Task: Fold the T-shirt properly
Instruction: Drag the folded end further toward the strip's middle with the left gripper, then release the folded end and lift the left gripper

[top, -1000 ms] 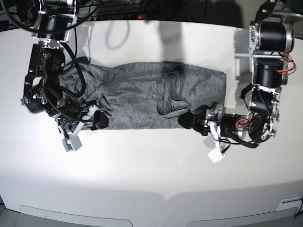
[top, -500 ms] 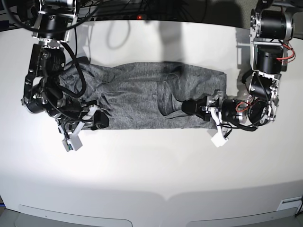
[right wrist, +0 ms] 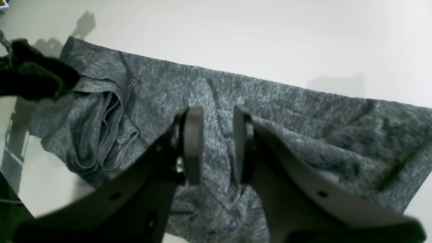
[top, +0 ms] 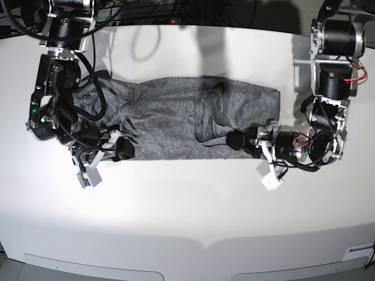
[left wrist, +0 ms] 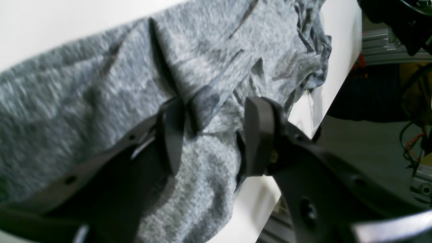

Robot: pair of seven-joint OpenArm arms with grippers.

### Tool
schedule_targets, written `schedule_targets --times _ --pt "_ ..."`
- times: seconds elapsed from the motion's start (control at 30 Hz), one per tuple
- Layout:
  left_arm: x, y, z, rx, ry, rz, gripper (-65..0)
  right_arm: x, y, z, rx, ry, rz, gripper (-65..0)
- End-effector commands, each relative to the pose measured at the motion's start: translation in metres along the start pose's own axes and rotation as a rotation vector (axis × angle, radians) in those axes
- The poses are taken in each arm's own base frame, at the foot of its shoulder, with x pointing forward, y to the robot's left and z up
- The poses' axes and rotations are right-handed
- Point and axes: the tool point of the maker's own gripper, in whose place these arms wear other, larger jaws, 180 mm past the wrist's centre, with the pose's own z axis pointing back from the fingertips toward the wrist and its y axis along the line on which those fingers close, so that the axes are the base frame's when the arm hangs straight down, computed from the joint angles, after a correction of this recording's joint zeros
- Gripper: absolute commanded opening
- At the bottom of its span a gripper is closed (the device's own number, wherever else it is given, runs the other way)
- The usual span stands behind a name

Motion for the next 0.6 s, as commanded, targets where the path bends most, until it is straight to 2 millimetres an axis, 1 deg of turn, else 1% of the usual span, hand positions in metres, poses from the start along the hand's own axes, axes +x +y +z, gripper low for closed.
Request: schedule_targets --times 0.0,0.2,0.33,0.47,0.57 --pt "0.019 -0.008 0.005 -0.016 -0.042 -0.037 -37.5 0.020 0.000 0.005 0.004 -0.062 0.023 -48.9" --pt "0.024 -0.025 -0.011 -0.062 -0.054 -0.043 -37.5 0.020 0.000 0.005 0.005 -0.062 0.023 -48.9" --pt "0.024 -0.033 -0.024 -0.076 -0.045 -0.050 -37.5 0.020 0.000 0.005 0.005 -0.061 0.023 -48.9" --pt "0.031 -0.043 -0.035 -0.092 -0.079 -0.056 -37.5 0.020 0.000 0.005 0.005 -0.062 0.023 -48.9" --pt "0.033 -0.052 -0.043 -0.116 -0.082 -0.058 -37.5 0.020 0.000 0.005 0.004 -0.062 0.023 -48.9"
